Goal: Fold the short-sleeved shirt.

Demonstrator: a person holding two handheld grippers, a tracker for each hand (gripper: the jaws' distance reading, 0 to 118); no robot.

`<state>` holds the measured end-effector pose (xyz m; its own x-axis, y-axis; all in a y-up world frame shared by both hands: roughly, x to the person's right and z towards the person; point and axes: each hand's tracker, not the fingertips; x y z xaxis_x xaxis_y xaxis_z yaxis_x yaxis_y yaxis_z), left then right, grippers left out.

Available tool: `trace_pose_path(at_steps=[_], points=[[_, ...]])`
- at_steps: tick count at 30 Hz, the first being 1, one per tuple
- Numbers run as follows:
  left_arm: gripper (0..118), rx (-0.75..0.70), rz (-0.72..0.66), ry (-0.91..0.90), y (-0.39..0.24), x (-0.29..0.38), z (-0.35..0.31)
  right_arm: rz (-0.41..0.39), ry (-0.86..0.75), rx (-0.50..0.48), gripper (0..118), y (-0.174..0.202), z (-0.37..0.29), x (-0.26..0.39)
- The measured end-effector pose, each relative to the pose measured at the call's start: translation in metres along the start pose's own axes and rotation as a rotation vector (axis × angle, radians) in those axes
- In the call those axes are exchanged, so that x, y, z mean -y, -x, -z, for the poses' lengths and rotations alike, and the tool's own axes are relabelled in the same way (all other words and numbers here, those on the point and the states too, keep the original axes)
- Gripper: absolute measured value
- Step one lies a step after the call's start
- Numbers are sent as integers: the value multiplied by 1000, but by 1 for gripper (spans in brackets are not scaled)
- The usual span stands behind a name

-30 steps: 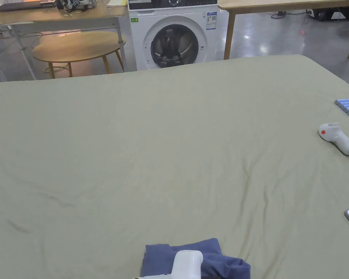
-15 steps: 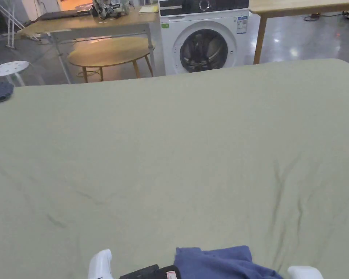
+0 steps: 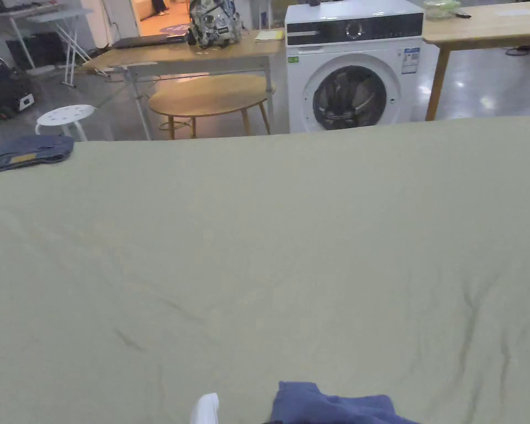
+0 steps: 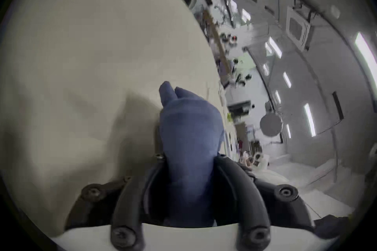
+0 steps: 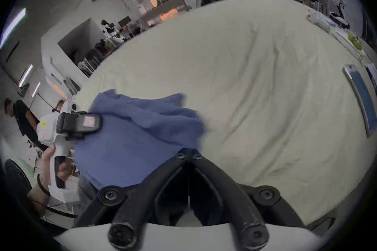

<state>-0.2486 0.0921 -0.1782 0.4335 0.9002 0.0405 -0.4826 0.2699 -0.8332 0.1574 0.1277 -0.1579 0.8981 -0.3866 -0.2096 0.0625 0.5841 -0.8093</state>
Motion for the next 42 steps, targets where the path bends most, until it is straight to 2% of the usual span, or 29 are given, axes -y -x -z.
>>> trace_pose_path(at_steps=[3,6,8,10,12,14,15,16,17,18,19,20,21,24,29,31,32,33,34,35,37,39,41,42], points=[[27,-76,-2,-146,12,-34,-86,-51,7,59,0,-6,6,-3],[26,-256,-7,-333,34,-69,-194,-43,31,58,0,-15,9,-2],[25,-395,-2,-352,51,-95,-253,-7,38,37,0,-18,10,-1],[25,-574,21,-366,63,-111,-292,12,49,17,0,-19,11,0],[27,-519,-72,-449,69,-121,-314,3,40,36,0,-16,8,2],[28,-602,-24,-472,66,-132,-319,2,33,31,0,-16,7,1],[34,-636,-14,-487,63,-138,-320,11,34,21,0,-15,6,-1],[56,-728,22,-490,64,-144,-328,14,36,18,0,-14,6,-4],[72,-805,60,-507,34,-141,-311,10,30,20,0,-13,3,-7],[68,-870,82,-503,25,-146,-312,-6,12,30,0,-11,0,-10],[68,-989,133,-527,11,-150,-312,-29,-10,34,0,-11,-2,-15],[68,-1044,205,-520,15,-159,-322,-55,-33,38,0,-11,-5,-21],[68,-993,247,-489,3,-161,-320,-82,-54,52,0,-9,-8,-27],[68,-962,459,-556,-55,-150,-313,-147,-152,89,0,-1,-18,-54],[67,-826,807,-773,-154,-106,-267,-234,-387,78,0,26,-46,-107],[68,-779,874,-800,-177,-92,-244,-295,-468,92,0,38,-58,-124],[68,-800,902,-804,-201,-75,-215,-322,-511,105,0,45,-63,-131],[67,-843,977,-793,-210,-68,-198,-337,-546,115,0,50,-68,-137],[61,-845,1027,-787,-217,-60,-179,-342,-586,120,0,55,-72,-143],[51,-834,1078,-794,-222,-51,-162,-339,-625,123,0,59,-76,-147],[20,-813,1104,-806,-225,-50,-141,-327,-691,124,0,64,-81,-152],[3,-851,1121,-804,-231,-42,-113,-308,-749,158,0,69,-84,-150],[0,-899,1125,-776,-232,-38,-93,-300,-767,169,0,72,-86,-146],[0,-877,1125,-764,-231,-32,-89,-305,-769,171,0,72,-87,-143]])
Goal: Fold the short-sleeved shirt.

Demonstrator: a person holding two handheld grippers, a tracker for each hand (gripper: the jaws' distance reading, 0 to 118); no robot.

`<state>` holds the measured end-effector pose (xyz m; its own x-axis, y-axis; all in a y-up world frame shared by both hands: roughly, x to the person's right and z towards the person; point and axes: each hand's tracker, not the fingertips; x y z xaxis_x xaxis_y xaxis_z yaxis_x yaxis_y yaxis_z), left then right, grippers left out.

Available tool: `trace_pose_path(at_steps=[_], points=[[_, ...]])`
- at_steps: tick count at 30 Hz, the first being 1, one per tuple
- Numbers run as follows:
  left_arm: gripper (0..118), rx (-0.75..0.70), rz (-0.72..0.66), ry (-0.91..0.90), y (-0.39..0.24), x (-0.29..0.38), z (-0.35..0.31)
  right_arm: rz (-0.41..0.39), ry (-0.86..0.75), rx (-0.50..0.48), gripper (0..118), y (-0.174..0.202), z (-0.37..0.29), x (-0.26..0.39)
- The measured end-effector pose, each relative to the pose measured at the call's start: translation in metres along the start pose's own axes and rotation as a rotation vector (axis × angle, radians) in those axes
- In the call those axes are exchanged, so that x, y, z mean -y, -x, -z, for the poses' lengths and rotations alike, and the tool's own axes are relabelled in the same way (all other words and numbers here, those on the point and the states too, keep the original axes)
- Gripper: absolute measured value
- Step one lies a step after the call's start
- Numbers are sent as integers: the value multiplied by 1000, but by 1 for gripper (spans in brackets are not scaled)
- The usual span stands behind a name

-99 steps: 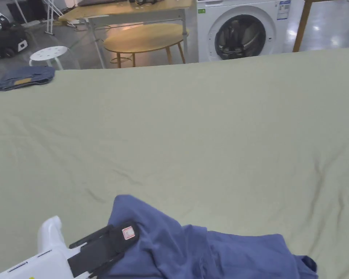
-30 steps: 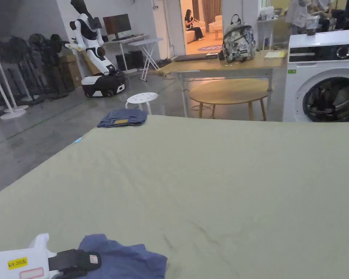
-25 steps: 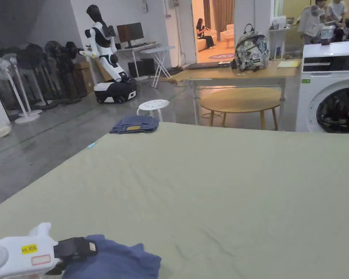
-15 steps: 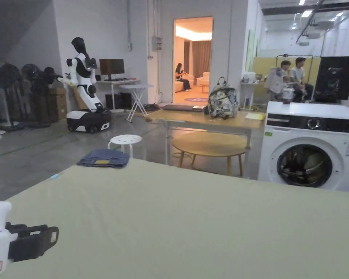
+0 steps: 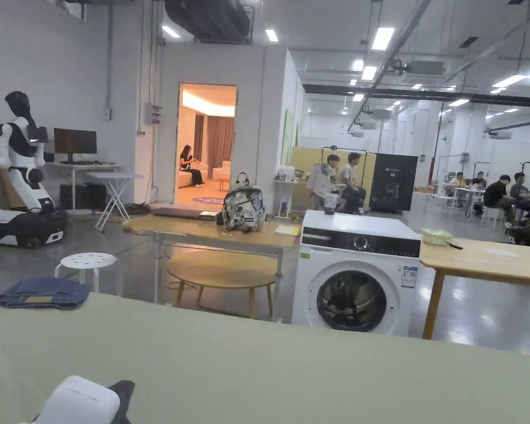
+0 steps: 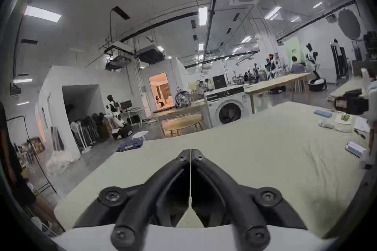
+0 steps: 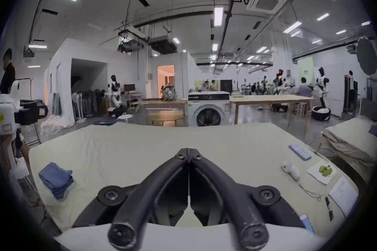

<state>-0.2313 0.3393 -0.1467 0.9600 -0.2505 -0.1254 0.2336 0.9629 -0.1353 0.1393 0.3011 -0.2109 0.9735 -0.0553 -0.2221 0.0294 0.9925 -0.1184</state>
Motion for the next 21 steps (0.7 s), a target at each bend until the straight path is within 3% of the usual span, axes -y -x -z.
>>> trace_pose_path(at_steps=[2,6,8,11,17,18,19,21], points=[[0,5,-6,-8,-11,6,-7,-30,6,37,0,2,-7,5],[0,-137,-29,23,-15,12,-17,-85,24,46,0,3,-20,14],[0,-22,-51,22,-9,16,-22,-76,36,51,0,2,-20,14],[0,21,-113,-5,-5,20,-26,-62,39,53,0,1,-19,13],[0,-2,-170,5,6,18,-27,-55,34,59,1,2,-20,13],[0,5,-179,-1,7,17,-27,-55,30,65,9,2,-20,13],[6,4,-183,-3,8,17,-28,-53,28,65,30,2,-21,13],[45,-2,-191,-9,9,17,-29,-43,25,54,69,1,-22,12]])
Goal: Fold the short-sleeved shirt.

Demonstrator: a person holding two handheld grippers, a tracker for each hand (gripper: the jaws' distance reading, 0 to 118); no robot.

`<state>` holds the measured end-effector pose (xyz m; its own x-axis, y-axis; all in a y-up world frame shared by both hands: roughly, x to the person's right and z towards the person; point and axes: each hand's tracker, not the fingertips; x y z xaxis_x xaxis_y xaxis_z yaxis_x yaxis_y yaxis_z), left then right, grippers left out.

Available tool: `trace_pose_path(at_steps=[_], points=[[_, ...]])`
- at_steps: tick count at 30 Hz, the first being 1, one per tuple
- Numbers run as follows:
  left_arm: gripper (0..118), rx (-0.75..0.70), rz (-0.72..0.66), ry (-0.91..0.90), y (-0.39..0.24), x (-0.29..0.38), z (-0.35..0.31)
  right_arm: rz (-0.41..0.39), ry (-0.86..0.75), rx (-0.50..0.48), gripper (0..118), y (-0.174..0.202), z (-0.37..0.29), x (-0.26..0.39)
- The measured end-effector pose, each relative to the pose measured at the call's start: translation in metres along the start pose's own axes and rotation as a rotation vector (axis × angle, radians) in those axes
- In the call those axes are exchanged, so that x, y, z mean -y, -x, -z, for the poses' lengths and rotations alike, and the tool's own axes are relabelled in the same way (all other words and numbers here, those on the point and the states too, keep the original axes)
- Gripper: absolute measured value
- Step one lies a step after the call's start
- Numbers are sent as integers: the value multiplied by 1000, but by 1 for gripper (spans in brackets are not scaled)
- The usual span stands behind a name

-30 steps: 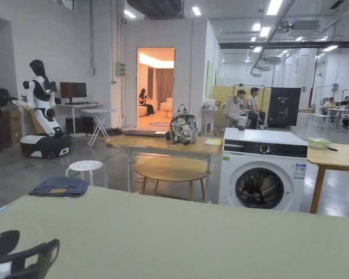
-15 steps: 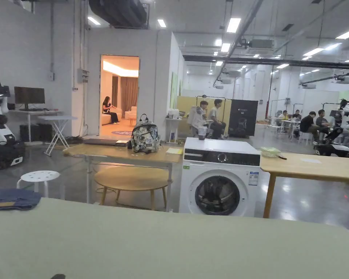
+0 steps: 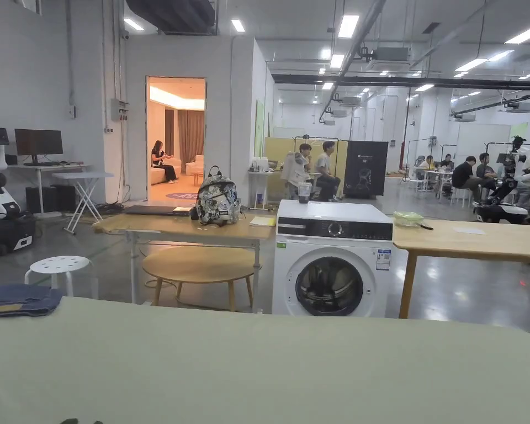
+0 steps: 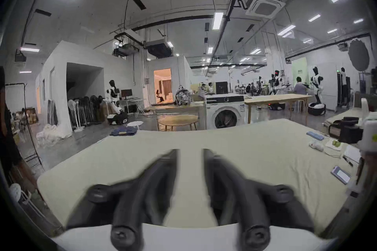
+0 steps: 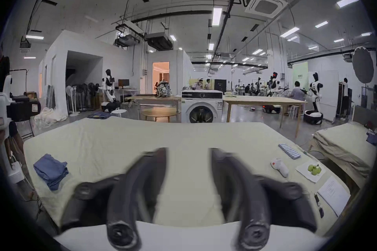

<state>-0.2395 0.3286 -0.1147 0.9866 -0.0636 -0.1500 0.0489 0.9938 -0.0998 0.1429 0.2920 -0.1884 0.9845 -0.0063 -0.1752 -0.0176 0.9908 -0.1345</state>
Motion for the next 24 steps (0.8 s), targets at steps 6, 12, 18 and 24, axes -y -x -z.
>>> trace_pose_path(at_steps=[6,12,18,24], points=[[91,13,-21,-26,1,0,-4,11,-38,10,104,5,-6,-3],[95,65,-59,-79,3,-3,-9,18,-44,6,104,7,-6,-5],[95,21,-87,-87,6,-2,-10,4,-37,-13,104,8,-6,-4],[95,29,-124,-82,11,-3,-11,32,-42,14,104,9,-7,-3]])
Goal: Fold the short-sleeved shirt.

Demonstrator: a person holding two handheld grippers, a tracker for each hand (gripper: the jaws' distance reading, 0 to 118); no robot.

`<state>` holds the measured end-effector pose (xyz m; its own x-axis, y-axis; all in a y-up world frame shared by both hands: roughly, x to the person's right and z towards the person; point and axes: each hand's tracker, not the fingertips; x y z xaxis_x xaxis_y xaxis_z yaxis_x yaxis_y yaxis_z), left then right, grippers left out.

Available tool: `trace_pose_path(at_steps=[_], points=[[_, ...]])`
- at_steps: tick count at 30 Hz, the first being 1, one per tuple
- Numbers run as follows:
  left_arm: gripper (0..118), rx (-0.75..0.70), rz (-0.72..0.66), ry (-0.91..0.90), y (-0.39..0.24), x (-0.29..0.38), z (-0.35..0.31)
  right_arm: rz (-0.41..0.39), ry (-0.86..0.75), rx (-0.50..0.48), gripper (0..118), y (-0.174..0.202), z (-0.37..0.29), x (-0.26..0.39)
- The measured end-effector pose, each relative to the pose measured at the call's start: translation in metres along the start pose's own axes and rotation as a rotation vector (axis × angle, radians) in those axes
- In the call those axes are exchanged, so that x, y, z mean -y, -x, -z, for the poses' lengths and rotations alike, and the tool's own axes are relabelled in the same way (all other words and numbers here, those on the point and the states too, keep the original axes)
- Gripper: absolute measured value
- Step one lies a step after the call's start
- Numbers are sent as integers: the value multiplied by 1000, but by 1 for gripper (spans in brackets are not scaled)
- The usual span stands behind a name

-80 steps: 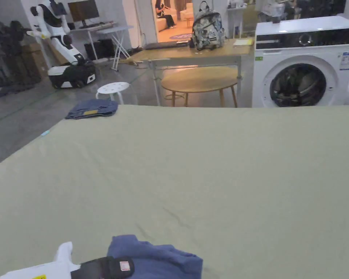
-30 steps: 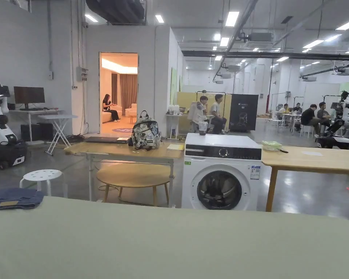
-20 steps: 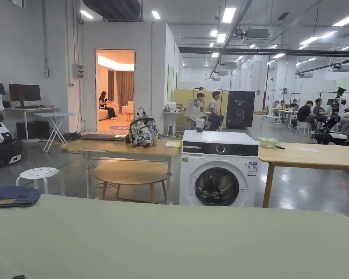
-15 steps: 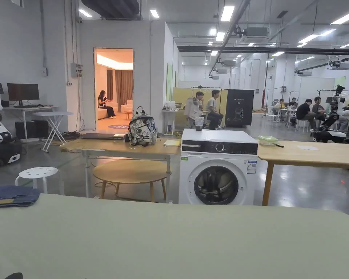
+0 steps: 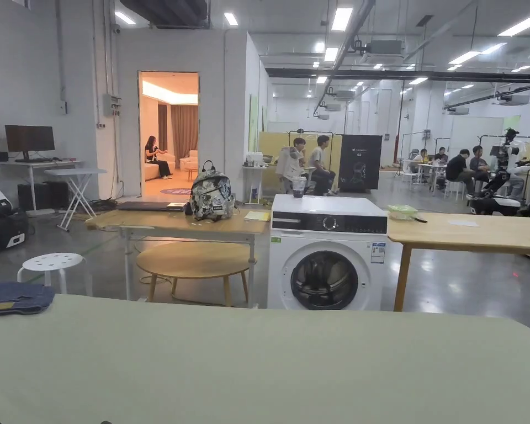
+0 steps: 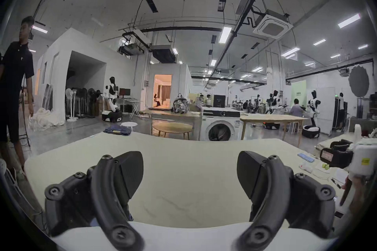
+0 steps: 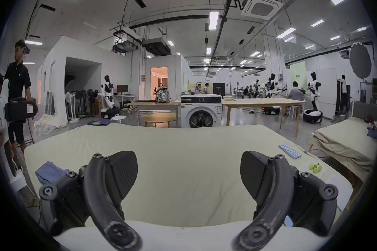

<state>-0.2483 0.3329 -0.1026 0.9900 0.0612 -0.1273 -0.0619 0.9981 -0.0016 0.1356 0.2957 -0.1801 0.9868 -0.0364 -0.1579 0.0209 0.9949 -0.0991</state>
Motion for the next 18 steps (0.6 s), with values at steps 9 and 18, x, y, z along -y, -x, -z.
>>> trace_pose_path(at_steps=[9,18], points=[[95,59,27,27,-7,1,1,17,15,-4,104,-4,-1,-3],[95,74,64,30,-20,0,2,24,17,-2,104,-5,-2,-7]])
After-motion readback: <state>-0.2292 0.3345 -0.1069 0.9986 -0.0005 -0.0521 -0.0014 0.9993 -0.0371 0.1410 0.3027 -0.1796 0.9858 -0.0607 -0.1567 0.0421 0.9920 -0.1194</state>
